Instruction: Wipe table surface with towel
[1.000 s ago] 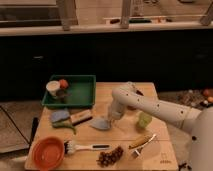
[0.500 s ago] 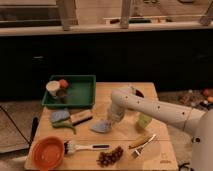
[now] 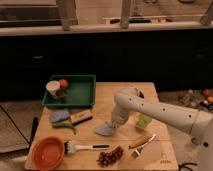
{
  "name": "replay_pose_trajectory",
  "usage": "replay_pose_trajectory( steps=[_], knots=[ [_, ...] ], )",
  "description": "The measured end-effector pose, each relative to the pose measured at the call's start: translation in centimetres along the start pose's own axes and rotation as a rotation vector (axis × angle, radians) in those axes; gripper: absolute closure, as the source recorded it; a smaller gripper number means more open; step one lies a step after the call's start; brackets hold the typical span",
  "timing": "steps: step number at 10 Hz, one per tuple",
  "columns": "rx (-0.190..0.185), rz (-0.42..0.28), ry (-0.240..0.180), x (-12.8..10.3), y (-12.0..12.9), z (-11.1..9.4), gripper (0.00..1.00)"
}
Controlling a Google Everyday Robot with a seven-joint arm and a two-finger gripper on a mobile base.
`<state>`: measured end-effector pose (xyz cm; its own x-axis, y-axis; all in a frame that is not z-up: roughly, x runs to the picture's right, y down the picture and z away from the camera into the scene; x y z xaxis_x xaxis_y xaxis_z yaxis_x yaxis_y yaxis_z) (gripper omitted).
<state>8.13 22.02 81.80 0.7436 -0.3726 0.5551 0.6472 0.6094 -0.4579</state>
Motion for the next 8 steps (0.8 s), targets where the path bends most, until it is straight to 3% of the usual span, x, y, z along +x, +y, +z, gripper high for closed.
replay_pose_trajectory(
  steps=[2,4,6,8],
  knots=[
    [0.002,0.058,0.063,2.4,0.6,-1.3,0.99],
    [0.02,0.086,0.117,5.0,-1.6,-2.1,0.99],
    [0.023,0.071,0.134,6.3,-4.3,-2.0,0.99],
    [0.027,0.013,0.125,5.5,-6.8,-1.7,0.99]
  ],
)
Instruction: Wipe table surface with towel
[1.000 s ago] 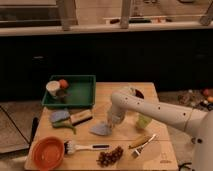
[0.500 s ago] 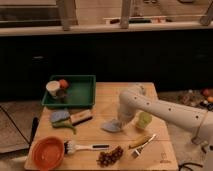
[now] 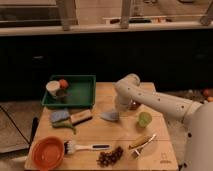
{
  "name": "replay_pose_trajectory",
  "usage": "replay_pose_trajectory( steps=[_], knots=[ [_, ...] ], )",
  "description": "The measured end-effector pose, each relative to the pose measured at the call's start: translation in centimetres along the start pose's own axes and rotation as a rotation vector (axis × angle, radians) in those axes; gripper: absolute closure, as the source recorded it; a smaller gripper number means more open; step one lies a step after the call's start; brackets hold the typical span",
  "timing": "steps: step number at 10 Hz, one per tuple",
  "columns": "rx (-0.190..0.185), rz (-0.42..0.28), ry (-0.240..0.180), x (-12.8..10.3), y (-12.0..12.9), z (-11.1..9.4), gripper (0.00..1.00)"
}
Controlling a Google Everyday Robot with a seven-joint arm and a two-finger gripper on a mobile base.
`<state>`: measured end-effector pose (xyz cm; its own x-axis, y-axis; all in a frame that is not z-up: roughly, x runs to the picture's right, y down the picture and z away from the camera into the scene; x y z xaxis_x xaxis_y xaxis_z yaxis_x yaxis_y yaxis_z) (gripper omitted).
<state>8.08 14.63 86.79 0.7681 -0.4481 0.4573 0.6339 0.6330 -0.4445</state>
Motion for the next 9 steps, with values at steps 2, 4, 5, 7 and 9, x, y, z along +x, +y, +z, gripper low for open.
replay_pose_trajectory(
  steps=[2,4,5,7,9],
  knots=[
    [0.001,-0.103,-0.022,-3.0,-2.0,0.4,0.99],
    [-0.005,-0.174,-0.044,-5.5,-1.1,0.3,0.99],
    [-0.012,-0.212,-0.06,-7.0,0.5,0.2,0.99],
    [-0.039,-0.253,-0.08,-8.8,3.3,0.2,0.99],
    [-0.088,-0.255,-0.089,-8.6,6.8,0.2,0.99]
  ],
)
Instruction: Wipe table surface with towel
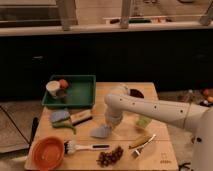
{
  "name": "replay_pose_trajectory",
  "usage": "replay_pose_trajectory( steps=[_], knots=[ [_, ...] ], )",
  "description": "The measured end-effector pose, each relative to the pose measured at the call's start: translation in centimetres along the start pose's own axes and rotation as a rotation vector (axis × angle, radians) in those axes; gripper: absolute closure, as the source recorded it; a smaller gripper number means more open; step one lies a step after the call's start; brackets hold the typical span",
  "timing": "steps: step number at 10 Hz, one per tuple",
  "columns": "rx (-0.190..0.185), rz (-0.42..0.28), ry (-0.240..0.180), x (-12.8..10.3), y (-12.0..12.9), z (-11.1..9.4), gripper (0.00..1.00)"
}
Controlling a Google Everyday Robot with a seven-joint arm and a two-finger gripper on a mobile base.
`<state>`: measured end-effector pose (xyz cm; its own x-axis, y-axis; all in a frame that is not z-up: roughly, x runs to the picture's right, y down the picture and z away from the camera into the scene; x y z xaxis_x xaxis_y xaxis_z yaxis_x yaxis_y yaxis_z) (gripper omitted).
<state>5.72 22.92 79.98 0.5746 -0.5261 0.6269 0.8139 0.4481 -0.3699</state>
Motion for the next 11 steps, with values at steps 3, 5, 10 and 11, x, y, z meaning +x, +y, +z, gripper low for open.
replay_pose_trajectory(
  steps=[3,5,10,11],
  knots=[
    [-0.037,0.088,0.029,3.3,3.9,-0.4,0.99],
    [-0.053,0.164,0.072,6.2,4.5,-1.1,0.99],
    [-0.028,0.15,0.115,9.9,-1.6,-1.8,0.99],
    [-0.025,0.128,0.112,9.3,-2.7,-1.7,0.99]
  ],
)
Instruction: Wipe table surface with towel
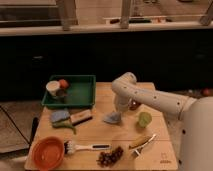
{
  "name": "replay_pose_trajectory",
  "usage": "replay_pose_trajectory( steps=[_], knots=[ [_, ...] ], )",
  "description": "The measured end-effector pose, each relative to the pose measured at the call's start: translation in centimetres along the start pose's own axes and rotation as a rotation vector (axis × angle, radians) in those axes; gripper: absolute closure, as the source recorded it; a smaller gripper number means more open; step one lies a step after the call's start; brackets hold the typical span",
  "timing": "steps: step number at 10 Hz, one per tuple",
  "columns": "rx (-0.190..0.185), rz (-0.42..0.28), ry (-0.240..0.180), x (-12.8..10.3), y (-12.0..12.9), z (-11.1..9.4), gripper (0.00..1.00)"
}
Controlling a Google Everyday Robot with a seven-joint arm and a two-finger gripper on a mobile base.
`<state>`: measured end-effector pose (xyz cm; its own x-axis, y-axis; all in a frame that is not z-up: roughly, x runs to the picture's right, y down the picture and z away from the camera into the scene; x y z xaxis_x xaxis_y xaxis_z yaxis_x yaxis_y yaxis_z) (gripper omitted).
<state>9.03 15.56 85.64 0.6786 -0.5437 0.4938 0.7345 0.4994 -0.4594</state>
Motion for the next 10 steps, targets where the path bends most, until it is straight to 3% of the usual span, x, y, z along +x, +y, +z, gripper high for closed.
replay_pose_trajectory(
  steps=[2,4,7,10],
  knots=[
    [0.032,-0.094,-0.02,-2.8,-3.0,-0.1,0.99],
    [0.033,-0.176,-0.054,-5.7,-2.9,0.4,0.99],
    [0.004,-0.204,-0.092,-7.8,0.3,1.2,0.99],
    [-0.041,-0.145,-0.108,-6.0,5.1,1.8,0.99]
  ],
)
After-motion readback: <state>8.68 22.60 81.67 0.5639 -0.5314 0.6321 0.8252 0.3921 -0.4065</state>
